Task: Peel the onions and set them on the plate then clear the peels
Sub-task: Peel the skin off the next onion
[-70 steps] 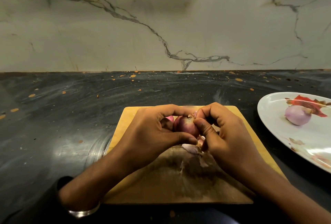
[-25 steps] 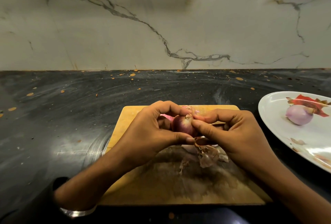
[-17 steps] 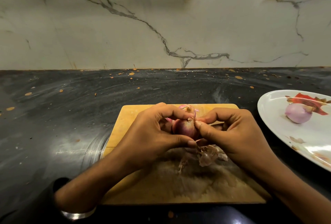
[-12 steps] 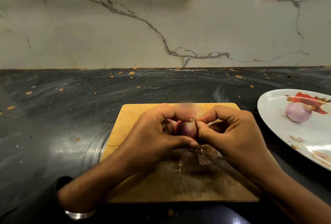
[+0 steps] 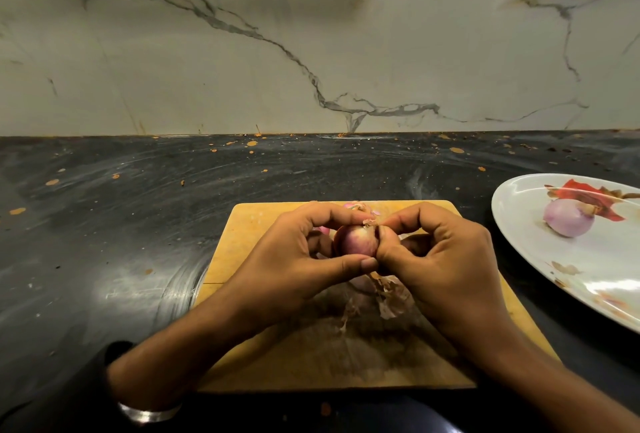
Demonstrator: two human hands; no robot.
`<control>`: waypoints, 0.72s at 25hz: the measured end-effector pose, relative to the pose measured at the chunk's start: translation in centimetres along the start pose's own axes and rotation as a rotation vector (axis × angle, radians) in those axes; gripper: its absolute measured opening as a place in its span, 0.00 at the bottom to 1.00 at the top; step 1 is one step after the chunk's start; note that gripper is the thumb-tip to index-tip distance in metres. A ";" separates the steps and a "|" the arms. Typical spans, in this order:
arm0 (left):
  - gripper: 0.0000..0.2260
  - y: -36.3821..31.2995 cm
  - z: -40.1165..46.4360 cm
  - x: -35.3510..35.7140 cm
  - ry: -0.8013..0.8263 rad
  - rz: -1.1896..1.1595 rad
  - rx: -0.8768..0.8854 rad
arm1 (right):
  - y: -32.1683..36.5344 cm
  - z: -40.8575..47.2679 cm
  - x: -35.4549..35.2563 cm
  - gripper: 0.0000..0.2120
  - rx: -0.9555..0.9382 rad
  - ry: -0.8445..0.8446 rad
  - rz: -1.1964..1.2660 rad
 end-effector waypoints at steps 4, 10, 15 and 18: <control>0.20 0.4 0.1 -0.2 0.010 -0.043 -0.012 | -0.5 0.2 -0.3 0.03 0.094 -0.010 0.122; 0.20 0.5 0.2 -0.1 0.021 -0.082 -0.026 | -1.5 0.5 -0.3 0.01 0.183 0.016 0.195; 0.22 0.4 0.1 -0.1 0.007 -0.093 -0.028 | -1.3 0.6 0.8 0.13 0.235 0.136 0.265; 0.23 0.5 0.1 -0.1 0.007 -0.068 -0.029 | -1.8 0.8 0.5 0.10 0.272 0.114 0.333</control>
Point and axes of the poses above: each hand's wrist, its own z-axis towards the middle knuckle, its own x-axis out of the palm, y = z × x, the point moved 7 cm from there along z, towards the middle knuckle, and after that the axes turned 8 degrees about z, right-handed, at the moved point
